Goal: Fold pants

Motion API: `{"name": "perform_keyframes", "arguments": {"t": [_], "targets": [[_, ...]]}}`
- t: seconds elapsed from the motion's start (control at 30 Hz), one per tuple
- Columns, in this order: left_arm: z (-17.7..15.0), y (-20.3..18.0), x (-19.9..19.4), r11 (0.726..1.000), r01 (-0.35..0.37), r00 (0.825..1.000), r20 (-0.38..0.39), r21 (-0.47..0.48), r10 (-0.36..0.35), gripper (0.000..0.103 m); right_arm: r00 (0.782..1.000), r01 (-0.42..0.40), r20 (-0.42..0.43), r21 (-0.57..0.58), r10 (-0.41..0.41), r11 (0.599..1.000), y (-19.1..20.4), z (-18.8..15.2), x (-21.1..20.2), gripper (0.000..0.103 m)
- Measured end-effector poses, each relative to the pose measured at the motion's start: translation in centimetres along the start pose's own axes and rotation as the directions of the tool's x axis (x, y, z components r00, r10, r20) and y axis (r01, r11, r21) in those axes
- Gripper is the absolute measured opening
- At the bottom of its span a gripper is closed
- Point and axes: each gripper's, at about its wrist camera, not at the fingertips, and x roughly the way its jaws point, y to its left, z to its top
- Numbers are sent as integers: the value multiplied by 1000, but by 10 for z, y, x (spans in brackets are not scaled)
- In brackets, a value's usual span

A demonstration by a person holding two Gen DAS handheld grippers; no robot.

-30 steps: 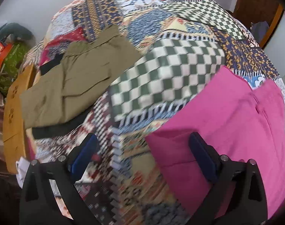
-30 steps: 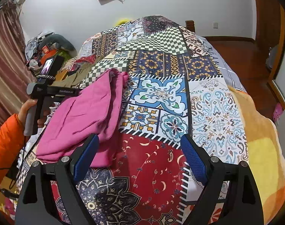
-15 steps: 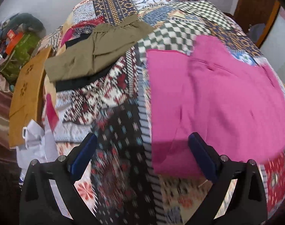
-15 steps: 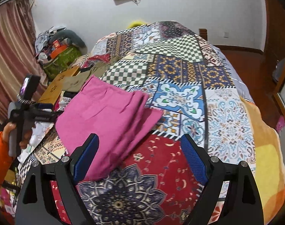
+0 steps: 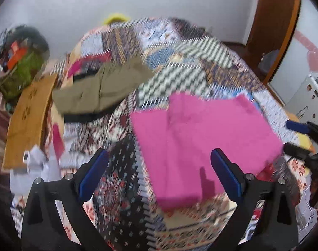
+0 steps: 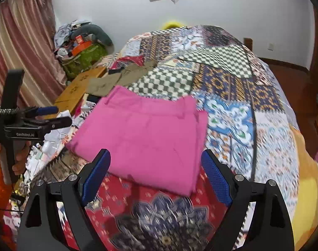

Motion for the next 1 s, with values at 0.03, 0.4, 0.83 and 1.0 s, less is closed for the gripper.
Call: {"name": "perform_keyframes", "arguments": {"t": [0.03,0.4,0.83,1.0], "targets": [[6,-5,0,1000,9,1000,16,7,-9,99,1000,-4,3,-6,4,1000,2,4,3,86],[39,-32,38,993,104,995,9,51,-104,42,996,-77,-41,-45,75,996,-1,40,46,42],[10,-40,82,985,129,989,-85,111,-120,20,984,-94,-160,-81,80,992,-12,26,81,36],[-3,-37,70,981,142,986,-101,130,-130,21,986,-81,-152,-99,65,992,-11,14,69,36]]}}
